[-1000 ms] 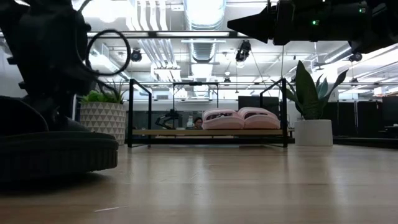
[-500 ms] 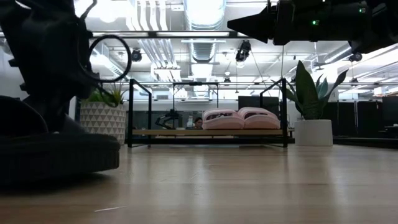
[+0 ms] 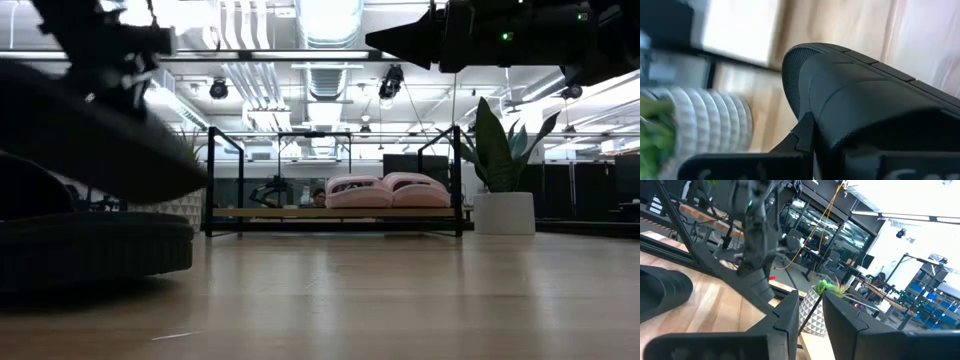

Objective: Pick and place slides into the shelf
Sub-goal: Put the top black slipper on the shelf

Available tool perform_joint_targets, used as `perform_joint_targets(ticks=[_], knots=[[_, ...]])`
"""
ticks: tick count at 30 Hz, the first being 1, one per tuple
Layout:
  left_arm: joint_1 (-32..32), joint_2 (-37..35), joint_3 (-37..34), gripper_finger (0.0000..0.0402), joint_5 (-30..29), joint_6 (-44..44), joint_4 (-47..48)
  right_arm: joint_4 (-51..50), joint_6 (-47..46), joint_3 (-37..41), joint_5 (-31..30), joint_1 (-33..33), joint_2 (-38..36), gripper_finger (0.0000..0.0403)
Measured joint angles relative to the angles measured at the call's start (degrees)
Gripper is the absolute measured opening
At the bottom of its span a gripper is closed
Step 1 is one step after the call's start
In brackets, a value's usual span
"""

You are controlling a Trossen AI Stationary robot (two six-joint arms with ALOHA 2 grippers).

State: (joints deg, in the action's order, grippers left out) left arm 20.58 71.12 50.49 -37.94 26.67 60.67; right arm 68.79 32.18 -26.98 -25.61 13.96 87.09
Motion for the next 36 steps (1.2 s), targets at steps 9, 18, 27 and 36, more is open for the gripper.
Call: perform_joint_targets(ticks=[9, 18, 27, 36], knots=[[0.03, 0.10, 5.84, 0.0000, -5.76, -22.07, -22.44, 0.02, 0.00, 0.00, 0.01, -0.01, 0.00, 0.0069], [-6.65, 4.79, 9.77, 0.0000, -15.87, -43.85, -33.25, 0.02, 0.00, 0.00, 0.01, -0.01, 0.00, 0.0075], [-19.42, 8.65, 11.65, 0.0000, -15.93, -55.58, -46.83, 0.04, 0.40, 0.00, 0.00, 0.00, 0.00, 0.0075], [-29.05, 14.98, 15.19, 0.0000, -15.63, -56.02, -46.94, -1.95, 3.80, 0.02, -0.01, -0.01, 0.00, 0.0071]])
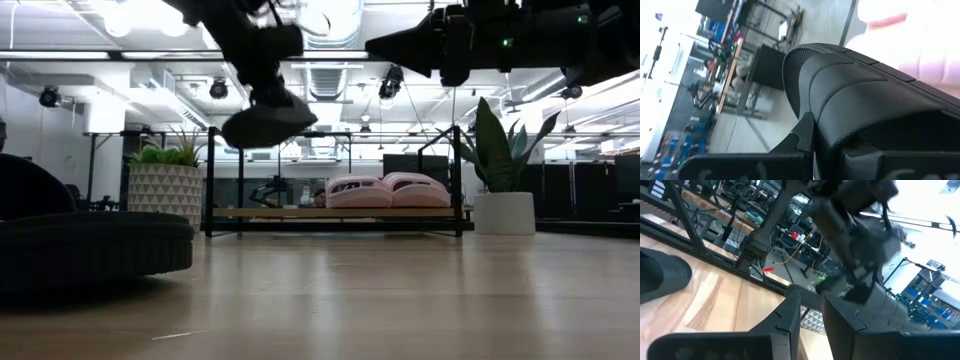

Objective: Pick and place slides into the shelf
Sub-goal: Put the top black slipper on the shelf

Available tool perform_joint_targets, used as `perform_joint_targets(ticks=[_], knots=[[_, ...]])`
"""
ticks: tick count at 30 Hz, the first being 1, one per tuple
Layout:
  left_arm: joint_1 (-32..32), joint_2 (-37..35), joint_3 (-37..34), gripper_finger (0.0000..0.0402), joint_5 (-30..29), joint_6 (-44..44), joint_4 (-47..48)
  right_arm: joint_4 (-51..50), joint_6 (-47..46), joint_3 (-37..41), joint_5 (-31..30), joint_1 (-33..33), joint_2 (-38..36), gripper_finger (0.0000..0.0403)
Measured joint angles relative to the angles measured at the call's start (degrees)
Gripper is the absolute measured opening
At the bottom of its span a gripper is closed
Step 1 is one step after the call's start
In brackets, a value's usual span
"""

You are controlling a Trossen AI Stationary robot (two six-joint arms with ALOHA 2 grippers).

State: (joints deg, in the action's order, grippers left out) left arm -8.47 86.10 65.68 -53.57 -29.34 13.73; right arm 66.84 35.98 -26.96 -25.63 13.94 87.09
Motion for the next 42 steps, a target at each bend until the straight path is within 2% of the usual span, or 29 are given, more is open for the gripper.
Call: perform_joint_targets(ticks=[13, 17, 25, 38, 42], knots=[[-5.06, 10.81, 1.28, 0.0000, -3.64, 0.34, 0.27, -0.26, 0.51, 0.00, -3.04, 0.01, 0.00, 0.0074], [-6.15, 13.19, 1.28, 0.0000, -5.87, -0.07, 0.39, -0.44, 1.21, 0.00, -3.10, 0.01, 0.00, 0.0069], [-9.07, 15.48, 1.28, 0.0000, -6.13, -1.12, 0.73, -0.63, 1.41, 0.00, -3.63, 0.01, 0.00, 0.0076], [-12.57, 15.64, 1.24, 0.0000, -3.68, -2.88, 1.01, -0.63, 1.63, 0.00, -6.16, 0.01, 0.00, 0.0069], [-13.24, 15.65, 1.22, 0.0000, 0.09, -3.90, 2.24, -0.63, 1.34, 0.00, -6.19, 0.01, 0.00, 0.0068]])
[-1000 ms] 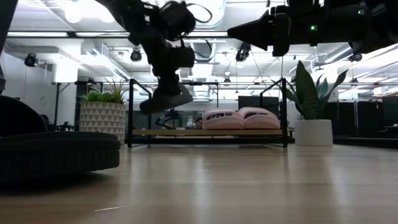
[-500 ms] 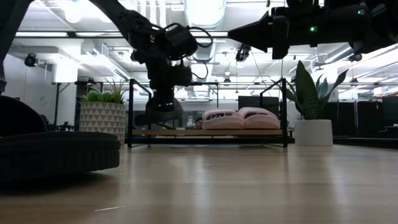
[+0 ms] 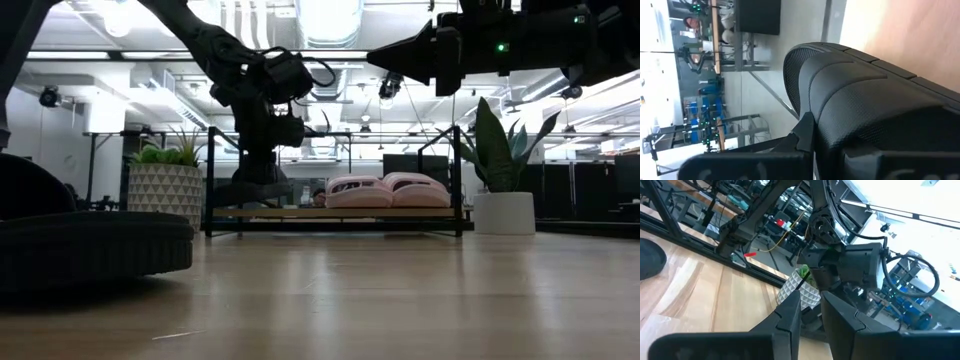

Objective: Pick and place slides into the shelf
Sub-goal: Put the top black slipper on the shelf

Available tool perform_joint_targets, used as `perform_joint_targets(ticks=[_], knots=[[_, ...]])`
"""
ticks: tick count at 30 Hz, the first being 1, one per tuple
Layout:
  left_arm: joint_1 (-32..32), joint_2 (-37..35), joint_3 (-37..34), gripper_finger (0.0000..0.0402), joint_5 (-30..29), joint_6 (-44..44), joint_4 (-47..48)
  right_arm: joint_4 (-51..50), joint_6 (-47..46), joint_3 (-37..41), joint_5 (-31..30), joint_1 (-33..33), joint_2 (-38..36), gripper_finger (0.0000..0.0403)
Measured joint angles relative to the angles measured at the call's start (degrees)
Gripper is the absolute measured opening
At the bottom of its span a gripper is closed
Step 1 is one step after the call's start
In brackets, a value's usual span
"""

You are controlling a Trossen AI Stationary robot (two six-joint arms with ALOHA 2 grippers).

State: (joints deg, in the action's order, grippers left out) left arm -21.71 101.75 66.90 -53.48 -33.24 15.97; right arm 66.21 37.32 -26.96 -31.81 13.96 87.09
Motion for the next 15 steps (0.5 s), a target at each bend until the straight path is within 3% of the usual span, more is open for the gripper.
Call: perform_joint_targets(ticks=[11, 15], knots=[[-1.12, 0.00, -0.10, 0.0001, 1.08, -0.14, 0.02, -0.13, 0.00, 0.00, -0.04, 0.00, 0.00, 0.0079], [-1.35, 0.00, -0.10, 0.0022, 3.43, -2.19, -0.01, -1.03, -0.14, 0.00, -0.04, 0.00, 0.00, 0.0078]])
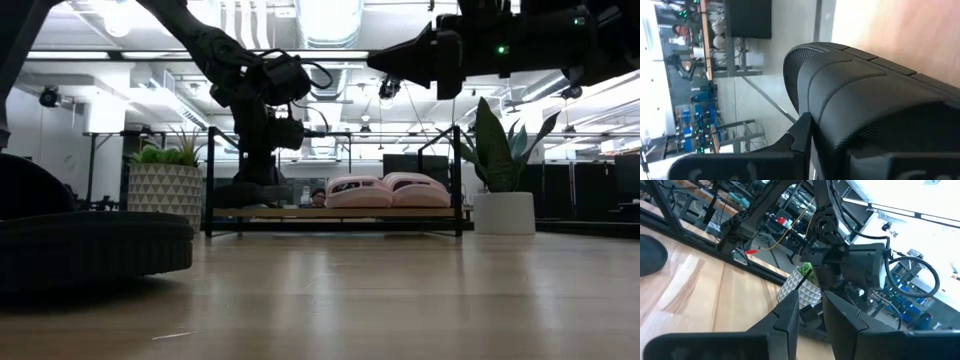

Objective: Pick and place slides into the shelf
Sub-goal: Put the top black slipper on the shelf

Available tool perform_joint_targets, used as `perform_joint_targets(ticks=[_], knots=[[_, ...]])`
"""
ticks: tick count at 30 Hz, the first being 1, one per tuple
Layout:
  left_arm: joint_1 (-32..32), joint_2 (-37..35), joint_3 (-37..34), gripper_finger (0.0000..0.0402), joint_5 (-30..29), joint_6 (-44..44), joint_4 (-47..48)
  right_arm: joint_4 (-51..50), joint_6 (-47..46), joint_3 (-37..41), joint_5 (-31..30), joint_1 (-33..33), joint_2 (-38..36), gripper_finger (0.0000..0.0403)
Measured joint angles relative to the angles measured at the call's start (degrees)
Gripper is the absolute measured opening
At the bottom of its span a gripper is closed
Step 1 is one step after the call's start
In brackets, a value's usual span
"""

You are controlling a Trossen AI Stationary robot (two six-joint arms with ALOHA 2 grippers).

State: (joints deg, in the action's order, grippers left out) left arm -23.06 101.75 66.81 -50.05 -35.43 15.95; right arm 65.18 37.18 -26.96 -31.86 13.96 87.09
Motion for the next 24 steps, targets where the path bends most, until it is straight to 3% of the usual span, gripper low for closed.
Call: perform_joint_targets(ticks=[16, 24], knots=[[-0.58, 0.00, 1.53, 0.0189, 2.27, -2.51, 1.40, -1.40, -0.01, 0.02, 0.01, 0.00, -0.02, 0.0077], [-0.58, -0.22, 1.95, 0.0223, 3.09, -2.54, 4.39, -1.47, 0.23, 0.02, 0.02, 0.00, -0.02, 0.0075]])
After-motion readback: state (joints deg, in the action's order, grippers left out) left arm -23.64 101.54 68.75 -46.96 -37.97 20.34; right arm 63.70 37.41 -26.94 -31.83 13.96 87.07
